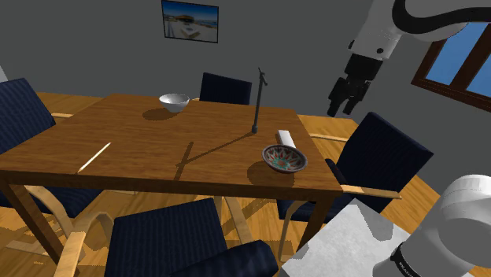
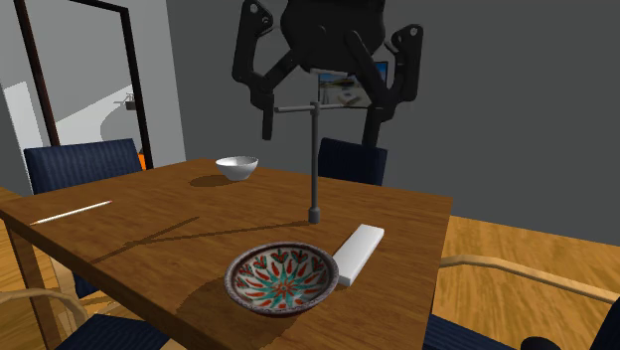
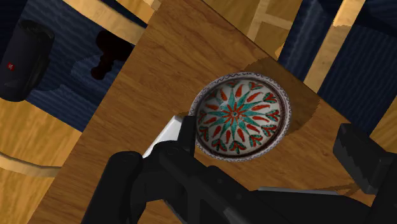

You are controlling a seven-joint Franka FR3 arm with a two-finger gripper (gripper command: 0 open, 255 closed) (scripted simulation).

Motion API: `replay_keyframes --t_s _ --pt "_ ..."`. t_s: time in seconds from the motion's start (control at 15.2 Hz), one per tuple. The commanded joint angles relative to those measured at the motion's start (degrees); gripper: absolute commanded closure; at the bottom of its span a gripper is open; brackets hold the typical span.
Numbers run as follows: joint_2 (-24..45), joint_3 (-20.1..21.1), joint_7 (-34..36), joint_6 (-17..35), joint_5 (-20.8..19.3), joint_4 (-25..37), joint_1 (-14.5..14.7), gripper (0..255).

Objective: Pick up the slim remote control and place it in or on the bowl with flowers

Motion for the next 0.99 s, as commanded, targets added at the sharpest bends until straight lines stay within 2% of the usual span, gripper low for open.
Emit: replay_keyframes --t_s 0.0,0.46,0.92 --pt "0.0 0.0 0.0 0.0 0.0 0.0 0.0 0" --pt "13.0 0.2 3.7 10.9 -0.8 1.0 -2.3 0" --pt "27.3 -0.3 7.6 19.6 -1.8 5.3 -4.3 0"
